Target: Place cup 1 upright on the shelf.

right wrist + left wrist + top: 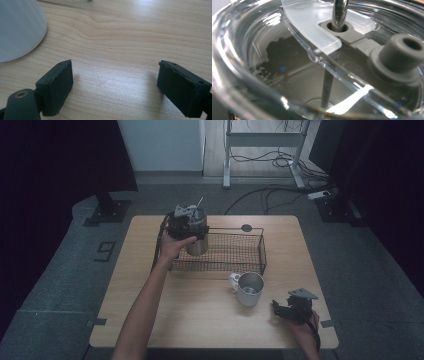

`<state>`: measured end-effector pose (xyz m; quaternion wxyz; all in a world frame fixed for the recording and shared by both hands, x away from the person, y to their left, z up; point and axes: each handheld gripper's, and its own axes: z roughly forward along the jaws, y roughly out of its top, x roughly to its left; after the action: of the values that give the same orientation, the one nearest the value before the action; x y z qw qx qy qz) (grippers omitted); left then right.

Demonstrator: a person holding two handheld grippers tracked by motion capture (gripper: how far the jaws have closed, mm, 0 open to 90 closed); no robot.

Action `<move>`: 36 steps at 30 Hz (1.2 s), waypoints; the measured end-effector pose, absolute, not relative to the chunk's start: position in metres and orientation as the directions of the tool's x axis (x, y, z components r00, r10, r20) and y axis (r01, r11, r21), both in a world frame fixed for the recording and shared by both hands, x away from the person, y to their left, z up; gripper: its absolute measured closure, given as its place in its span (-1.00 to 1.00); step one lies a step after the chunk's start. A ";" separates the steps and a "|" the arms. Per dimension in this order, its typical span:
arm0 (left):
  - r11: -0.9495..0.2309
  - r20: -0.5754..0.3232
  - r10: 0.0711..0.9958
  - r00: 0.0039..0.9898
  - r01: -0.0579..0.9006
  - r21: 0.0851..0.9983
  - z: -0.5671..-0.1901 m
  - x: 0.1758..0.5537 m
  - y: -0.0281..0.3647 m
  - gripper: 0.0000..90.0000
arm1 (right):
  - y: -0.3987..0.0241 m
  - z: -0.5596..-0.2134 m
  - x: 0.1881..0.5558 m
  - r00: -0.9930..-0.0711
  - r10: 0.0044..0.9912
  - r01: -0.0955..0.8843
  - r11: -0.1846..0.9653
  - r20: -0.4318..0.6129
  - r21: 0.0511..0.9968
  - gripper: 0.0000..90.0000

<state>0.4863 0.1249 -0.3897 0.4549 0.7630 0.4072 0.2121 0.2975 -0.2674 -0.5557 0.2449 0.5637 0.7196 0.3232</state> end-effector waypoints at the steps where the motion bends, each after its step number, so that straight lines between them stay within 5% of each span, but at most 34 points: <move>1: -0.261 -0.042 0.815 0.578 0.430 0.864 -0.391 0.487 0.124 -0.92 | -0.267 -0.556 0.297 -0.244 0.970 0.653 0.156 0.012 0.741 -0.71; 36: -0.277 -0.050 0.835 0.548 0.497 0.822 -0.438 0.501 0.118 -0.92 | -0.267 -0.556 0.297 -0.244 0.970 0.653 0.156 0.011 0.741 -0.71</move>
<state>0.5007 0.1184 -0.4376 0.4196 0.7731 0.4308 0.2015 0.2974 -0.2674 -0.5557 0.2452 0.5638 0.7196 0.3229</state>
